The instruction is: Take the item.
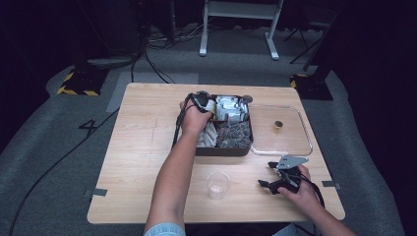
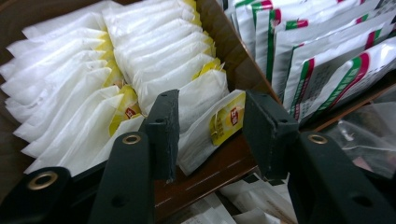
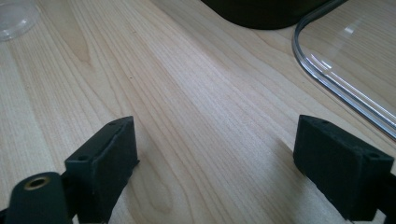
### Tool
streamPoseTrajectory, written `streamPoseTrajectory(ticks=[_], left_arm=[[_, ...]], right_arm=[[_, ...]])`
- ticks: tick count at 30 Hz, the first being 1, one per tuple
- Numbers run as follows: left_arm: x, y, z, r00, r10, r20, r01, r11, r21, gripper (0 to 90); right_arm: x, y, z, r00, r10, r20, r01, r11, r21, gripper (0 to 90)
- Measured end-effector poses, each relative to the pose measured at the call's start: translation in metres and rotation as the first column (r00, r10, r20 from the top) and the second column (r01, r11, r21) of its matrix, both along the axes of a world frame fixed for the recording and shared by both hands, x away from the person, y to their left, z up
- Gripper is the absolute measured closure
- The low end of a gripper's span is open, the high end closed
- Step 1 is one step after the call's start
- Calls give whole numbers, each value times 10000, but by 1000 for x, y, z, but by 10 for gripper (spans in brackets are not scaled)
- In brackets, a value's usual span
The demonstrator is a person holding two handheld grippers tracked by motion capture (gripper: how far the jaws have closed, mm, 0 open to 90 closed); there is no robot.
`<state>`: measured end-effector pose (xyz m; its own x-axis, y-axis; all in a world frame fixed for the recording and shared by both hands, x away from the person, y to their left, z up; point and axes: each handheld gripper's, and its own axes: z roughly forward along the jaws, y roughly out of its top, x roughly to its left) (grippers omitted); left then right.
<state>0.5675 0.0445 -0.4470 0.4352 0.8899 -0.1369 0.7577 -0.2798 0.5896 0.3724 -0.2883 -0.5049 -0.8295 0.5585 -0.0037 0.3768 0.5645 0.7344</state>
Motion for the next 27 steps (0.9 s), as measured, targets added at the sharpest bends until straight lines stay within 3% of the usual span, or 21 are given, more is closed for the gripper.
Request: streamPoseTrajectory(ticks=[10,14,16,22,27], left_arm=[[1,-1,-5,9993,-309,-216,319,9982,512,736],[1,0,-3,9990,-250,-359,284,9948,978,895],[0,1,-2,9992,-224,-327,259,9934,1118,899],[0,2,5,9991,-414,-133,424,9952,887,900],[-2,0,17,9981,-564,253,543,9957,754,900]], right_arm=[[0,0,0,10000,4,5,-4,10000,4,137],[0,0,0,10000,17,16,-17,10000,-2,136],[0,0,0,10000,20,16,-20,10000,-2,136],[0,0,0,10000,27,-1,-27,10000,0,136],[0,1,0,10000,5,13,-5,10000,9,136]])
